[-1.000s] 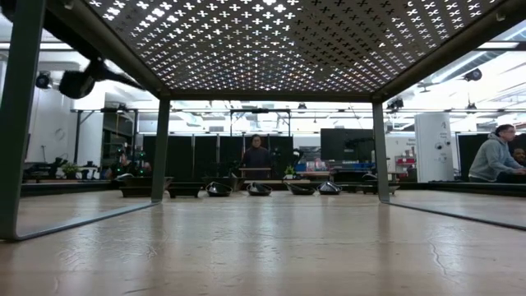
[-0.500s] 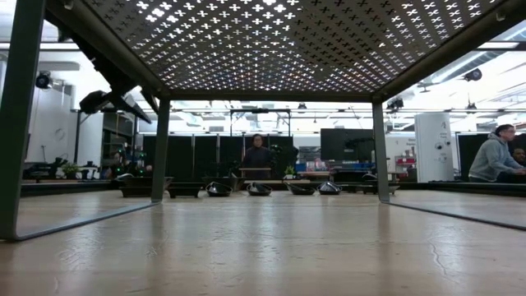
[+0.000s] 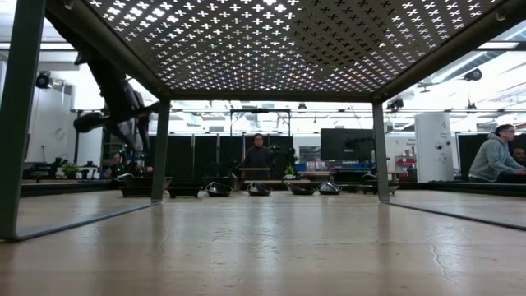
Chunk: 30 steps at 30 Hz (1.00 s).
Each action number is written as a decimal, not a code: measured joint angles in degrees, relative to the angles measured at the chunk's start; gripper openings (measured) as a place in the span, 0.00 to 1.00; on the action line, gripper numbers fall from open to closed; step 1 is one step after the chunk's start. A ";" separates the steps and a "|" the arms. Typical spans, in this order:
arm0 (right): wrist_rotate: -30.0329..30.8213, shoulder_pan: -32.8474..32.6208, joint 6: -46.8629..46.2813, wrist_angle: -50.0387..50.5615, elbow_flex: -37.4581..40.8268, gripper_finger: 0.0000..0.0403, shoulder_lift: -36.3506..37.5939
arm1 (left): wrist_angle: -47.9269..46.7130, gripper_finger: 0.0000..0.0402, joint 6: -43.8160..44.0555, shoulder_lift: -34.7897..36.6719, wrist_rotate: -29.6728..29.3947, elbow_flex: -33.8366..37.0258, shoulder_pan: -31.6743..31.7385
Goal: Pick & Place Mini shaped plates
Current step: Stack the distorted square plate on top of the other distorted square plates on the shelf
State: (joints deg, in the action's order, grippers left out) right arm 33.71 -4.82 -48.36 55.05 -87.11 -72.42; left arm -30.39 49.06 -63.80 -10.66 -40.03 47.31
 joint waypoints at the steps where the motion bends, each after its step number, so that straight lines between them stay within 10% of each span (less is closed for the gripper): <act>1: 0.21 0.00 0.02 0.00 0.00 0.16 0.04 | -0.19 0.26 -0.72 -0.49 -0.25 0.00 0.25; 30: 0.99 -0.02 -1.16 -0.16 0.00 0.18 -0.07 | -0.11 0.26 -13.30 -14.56 -4.24 0.07 1.27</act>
State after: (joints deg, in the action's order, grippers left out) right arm 34.70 -4.84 -49.52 54.89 -87.11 -72.49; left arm -30.50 35.77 -78.37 -14.90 -39.97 48.58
